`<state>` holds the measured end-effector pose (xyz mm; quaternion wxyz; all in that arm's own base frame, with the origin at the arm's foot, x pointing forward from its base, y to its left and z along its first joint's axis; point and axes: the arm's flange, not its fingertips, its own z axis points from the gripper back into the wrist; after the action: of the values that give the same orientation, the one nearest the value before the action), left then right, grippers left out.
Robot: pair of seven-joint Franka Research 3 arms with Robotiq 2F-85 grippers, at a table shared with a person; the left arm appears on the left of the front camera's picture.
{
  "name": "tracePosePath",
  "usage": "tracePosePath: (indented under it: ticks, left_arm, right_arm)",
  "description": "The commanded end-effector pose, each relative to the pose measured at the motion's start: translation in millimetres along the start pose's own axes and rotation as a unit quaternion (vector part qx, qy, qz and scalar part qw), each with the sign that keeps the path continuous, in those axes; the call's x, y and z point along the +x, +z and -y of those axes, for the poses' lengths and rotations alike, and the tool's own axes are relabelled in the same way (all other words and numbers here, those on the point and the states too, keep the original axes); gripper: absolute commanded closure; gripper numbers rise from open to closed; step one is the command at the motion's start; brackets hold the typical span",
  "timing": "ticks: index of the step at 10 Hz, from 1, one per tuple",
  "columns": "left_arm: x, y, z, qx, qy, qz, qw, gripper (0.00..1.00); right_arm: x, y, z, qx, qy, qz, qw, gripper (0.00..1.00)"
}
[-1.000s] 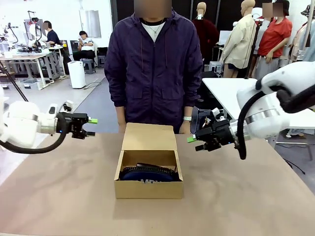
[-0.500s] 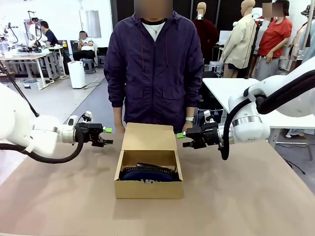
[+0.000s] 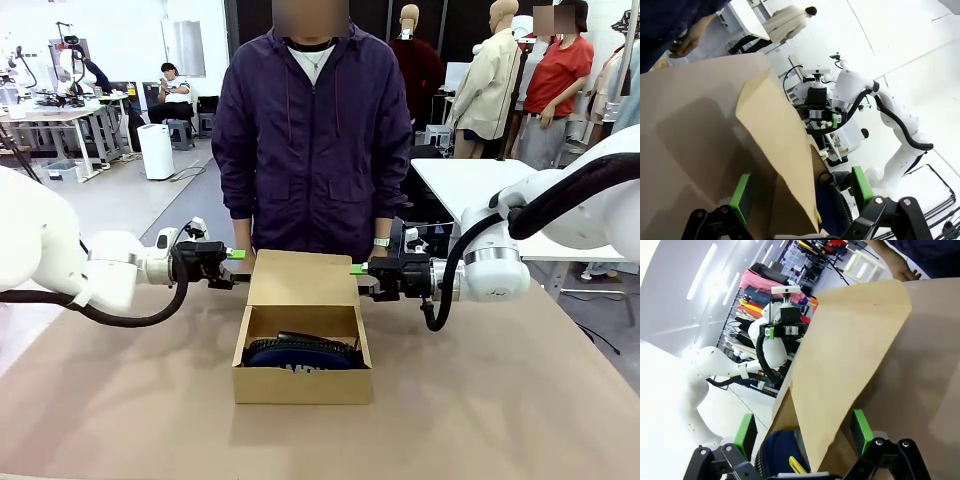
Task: Pack the items into the box.
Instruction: Close the Mailer Box.
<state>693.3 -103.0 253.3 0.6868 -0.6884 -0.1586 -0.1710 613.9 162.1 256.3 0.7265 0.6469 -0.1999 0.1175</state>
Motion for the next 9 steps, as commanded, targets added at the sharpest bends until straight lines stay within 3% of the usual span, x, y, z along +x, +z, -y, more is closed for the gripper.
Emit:
tracePosePath:
  ticks: [1,5,6,7,9]
  left_arm:
    - [-2,-9,7,-0.019,0.024,-0.005,1.0,0.0]
    - [-3,-22,11,-0.025,0.029,-0.029,0.999,0.0]
    - [-4,-23,9,-0.018,0.031,-0.033,0.999,0.11]
    - [-6,-23,10,-0.015,0.034,-0.036,0.999,0.31]
    - [-4,-24,12,-0.018,0.034,-0.037,0.999,0.31]
  right_arm:
    - [5,-10,4,0.005,0.018,0.012,1.0,0.0]
    - [4,-11,6,0.01,0.01,0.007,1.0,0.0]
    - [5,-10,5,0.012,0.011,0.002,1.0,0.19]
    - [4,-12,6,0.012,0.009,0.001,1.0,0.37]
    - [2,-13,6,0.013,0.01,-0.002,1.0,0.43]
